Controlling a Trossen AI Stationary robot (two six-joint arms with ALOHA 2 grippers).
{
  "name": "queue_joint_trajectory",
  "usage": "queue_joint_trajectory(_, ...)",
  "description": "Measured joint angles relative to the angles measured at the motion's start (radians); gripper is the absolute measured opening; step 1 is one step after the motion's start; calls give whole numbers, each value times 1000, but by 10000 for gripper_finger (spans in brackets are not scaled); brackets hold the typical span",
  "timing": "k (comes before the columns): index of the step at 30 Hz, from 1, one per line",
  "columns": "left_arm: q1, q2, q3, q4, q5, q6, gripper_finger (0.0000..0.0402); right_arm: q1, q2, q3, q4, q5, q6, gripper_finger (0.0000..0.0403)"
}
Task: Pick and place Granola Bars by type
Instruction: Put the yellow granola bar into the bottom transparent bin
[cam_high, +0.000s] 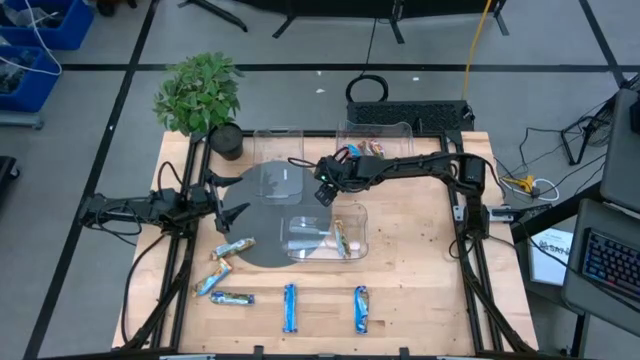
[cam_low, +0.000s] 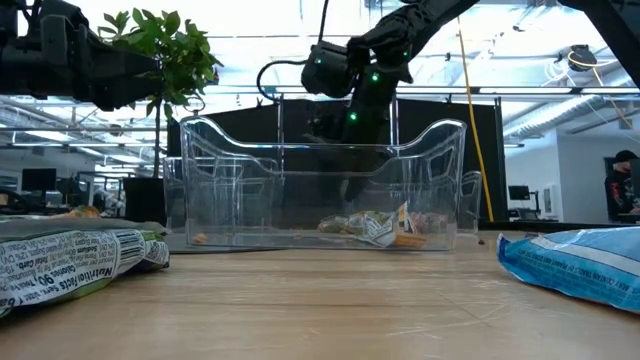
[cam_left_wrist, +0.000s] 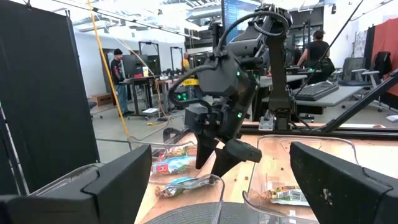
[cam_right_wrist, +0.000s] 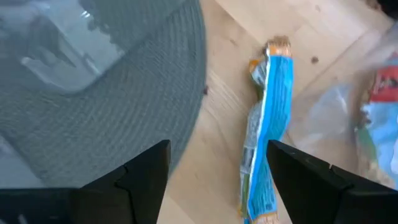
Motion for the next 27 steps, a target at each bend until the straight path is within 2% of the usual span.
queue_joint_trajectory(8,0,0,0,0,0,0,379,-3,0,-34,12,20,-6,244)
queue_joint_trajectory(20,0,0,0,0,0,0,379,-25,-2,-70,39,-11,21,242)
queue_joint_trajectory(27,0,0,0,0,0,0,379,-59,1,-73,68,-47,190,230)
